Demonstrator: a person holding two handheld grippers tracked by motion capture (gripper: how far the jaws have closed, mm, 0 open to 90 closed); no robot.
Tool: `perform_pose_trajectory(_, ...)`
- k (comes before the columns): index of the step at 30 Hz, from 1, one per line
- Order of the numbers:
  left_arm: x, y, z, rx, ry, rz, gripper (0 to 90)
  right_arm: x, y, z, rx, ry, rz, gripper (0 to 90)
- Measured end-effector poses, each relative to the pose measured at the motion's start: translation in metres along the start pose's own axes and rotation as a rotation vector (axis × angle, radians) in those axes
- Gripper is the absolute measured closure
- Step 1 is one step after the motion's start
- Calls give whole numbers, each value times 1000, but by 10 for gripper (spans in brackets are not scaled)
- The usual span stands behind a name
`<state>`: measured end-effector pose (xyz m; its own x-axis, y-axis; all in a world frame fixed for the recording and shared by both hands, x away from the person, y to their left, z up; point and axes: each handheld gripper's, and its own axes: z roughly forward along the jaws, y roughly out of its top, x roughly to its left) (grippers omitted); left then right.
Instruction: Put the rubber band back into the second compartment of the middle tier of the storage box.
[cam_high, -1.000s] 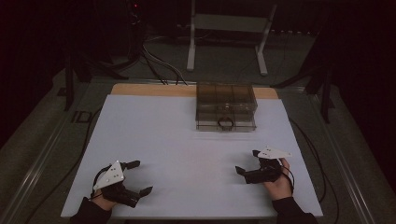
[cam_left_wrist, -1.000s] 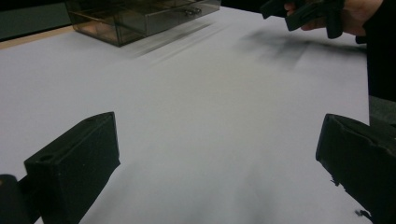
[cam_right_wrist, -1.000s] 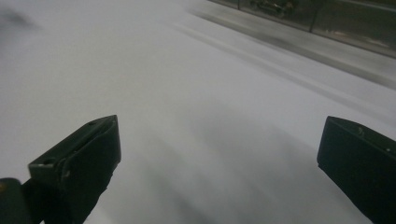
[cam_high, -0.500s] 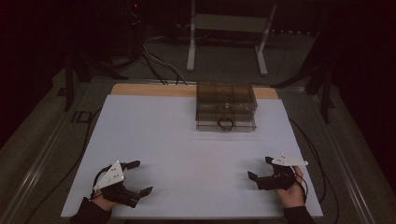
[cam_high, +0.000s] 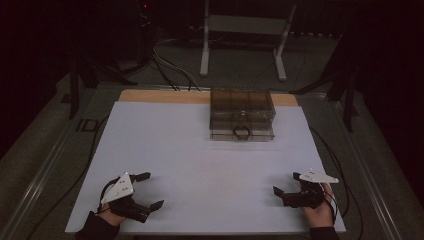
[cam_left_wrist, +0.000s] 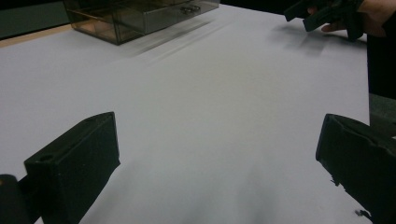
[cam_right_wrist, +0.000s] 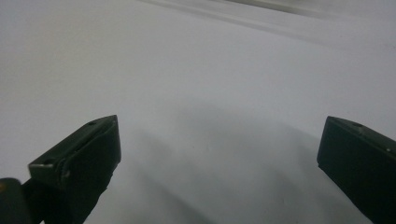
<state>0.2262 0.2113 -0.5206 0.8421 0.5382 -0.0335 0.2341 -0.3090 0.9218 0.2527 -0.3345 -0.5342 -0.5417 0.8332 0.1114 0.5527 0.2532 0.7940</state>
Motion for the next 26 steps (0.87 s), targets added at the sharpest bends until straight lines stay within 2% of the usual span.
perform_pose_trajectory(13,0,0,0,1,1,0,3,7,4,6,0,13,-42,0)
perform_pose_trajectory(21,0,0,0,6,6,3,3,5,4,1,-34,28,-10,0)
perform_pose_trajectory(26,0,0,0,2,7,1,3,5,4,2,-35,34,-12,0)
